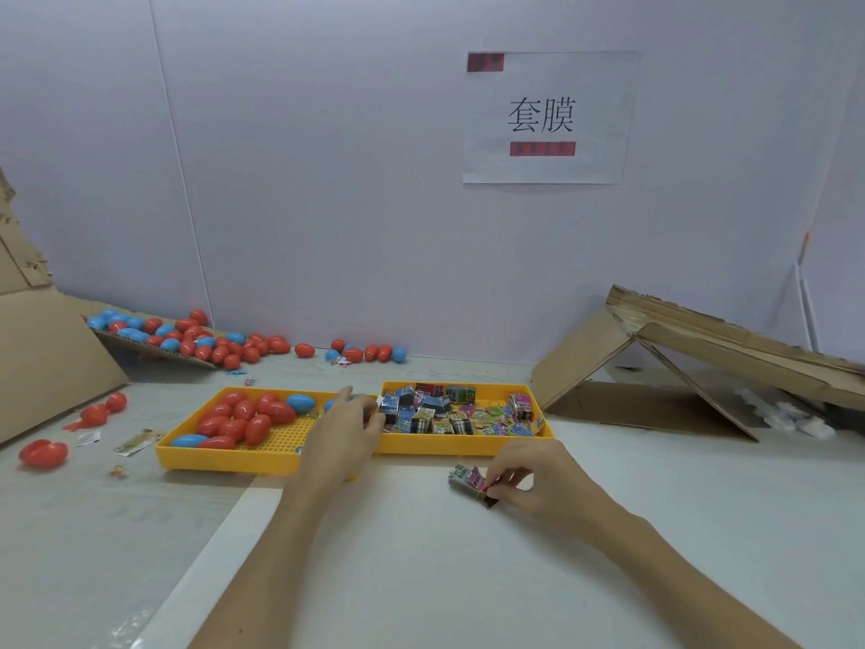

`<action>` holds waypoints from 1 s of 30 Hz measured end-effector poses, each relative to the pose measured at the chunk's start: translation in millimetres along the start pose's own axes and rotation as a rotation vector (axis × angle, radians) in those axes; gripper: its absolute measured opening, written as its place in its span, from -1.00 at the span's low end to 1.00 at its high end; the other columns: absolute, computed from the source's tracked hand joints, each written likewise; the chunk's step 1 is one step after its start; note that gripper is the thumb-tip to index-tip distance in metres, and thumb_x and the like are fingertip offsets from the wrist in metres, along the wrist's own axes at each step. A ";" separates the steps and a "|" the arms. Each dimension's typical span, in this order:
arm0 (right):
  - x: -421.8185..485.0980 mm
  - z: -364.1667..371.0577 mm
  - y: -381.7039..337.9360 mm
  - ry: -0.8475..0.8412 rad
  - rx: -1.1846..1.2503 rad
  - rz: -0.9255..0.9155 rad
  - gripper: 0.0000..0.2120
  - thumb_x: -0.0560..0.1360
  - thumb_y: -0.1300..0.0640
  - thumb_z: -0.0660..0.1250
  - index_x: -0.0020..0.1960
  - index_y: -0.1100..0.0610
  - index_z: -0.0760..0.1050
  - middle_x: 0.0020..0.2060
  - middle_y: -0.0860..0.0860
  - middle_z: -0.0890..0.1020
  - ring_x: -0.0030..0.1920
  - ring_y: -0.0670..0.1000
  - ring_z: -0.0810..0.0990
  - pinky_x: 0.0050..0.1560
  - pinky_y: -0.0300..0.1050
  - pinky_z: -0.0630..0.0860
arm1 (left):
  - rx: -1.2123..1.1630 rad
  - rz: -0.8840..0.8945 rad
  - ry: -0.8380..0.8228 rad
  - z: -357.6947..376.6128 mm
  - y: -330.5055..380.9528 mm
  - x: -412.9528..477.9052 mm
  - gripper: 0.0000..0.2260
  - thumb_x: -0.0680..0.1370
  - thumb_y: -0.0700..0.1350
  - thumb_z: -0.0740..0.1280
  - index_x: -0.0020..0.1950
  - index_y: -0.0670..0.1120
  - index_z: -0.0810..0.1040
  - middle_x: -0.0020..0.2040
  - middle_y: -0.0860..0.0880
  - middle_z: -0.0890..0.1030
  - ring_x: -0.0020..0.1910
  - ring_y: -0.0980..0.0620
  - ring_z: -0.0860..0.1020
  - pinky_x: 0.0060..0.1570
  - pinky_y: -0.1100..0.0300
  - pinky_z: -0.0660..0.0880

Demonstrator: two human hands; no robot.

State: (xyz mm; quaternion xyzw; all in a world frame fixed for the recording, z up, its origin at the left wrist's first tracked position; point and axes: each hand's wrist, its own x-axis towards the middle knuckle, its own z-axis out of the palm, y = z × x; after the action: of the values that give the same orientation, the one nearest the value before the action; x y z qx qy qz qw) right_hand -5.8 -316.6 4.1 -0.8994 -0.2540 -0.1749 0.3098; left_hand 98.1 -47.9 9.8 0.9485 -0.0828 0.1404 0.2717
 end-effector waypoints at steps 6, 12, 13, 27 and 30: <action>0.7 1.2 -1.6 -0.036 0.028 0.048 -0.74 0.39 0.42 0.46 -0.06 0.11 0.74 -0.12 -0.03 0.66 -0.10 -0.09 0.63 -0.11 -0.33 0.56 | 0.052 -0.015 0.005 0.2 0.3 1.0 -0.67 0.67 0.10 0.21 0.40 0.02 0.44 0.32 -0.02 0.47 0.12 0.01 0.51 0.01 0.07 0.51; 0.6 1.0 -4.4 -0.007 0.024 0.039 -0.85 0.39 0.36 0.52 -0.14 0.13 0.72 -0.18 -0.02 0.67 -0.16 -0.06 0.63 -0.12 -0.18 0.61 | -0.036 0.008 0.074 3.4 -2.4 0.7 -0.83 0.65 -0.01 0.30 0.20 -0.03 0.55 0.20 -0.02 0.40 -0.12 0.05 0.49 -0.14 0.15 0.48; 0.4 0.6 -5.2 -0.009 0.020 0.037 -0.86 0.39 0.35 0.52 -0.15 0.13 0.72 -0.18 -0.03 0.68 -0.16 -0.07 0.63 -0.13 -0.17 0.60 | -0.059 0.016 0.097 4.2 -2.2 0.6 -0.87 0.64 -0.04 0.33 0.14 -0.04 0.56 0.18 -0.02 0.41 -0.12 0.06 0.48 -0.14 0.18 0.45; -1.5 -1.6 -6.3 -0.001 0.058 0.059 -0.83 0.39 0.41 0.49 -0.11 0.19 0.69 -0.19 -0.02 0.71 -0.18 -0.10 0.68 -0.08 -0.12 0.64 | -0.367 0.494 0.194 -16.3 52.0 -32.6 -0.84 0.51 -0.17 0.18 -0.08 0.02 0.52 -0.31 0.15 0.48 -0.33 0.18 0.44 -0.36 0.35 0.28; 0.1 -1.6 -3.9 -0.008 0.053 0.061 -0.84 0.39 0.42 0.49 -0.12 0.20 0.71 -0.19 0.03 0.71 -0.18 -0.07 0.67 -0.09 -0.09 0.64 | -0.156 0.545 -0.139 -1.0 63.0 -38.7 -0.76 0.60 -0.08 0.19 0.08 0.10 0.65 -0.36 0.21 0.50 -0.38 0.21 0.45 -0.37 0.35 0.25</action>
State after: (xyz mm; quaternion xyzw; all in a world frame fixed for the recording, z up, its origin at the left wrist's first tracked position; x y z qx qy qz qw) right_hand -8.2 -314.9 7.1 -0.8990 -0.2323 -0.1550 0.3374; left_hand 46.5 -97.1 29.6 0.8748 -0.3636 0.1360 0.2898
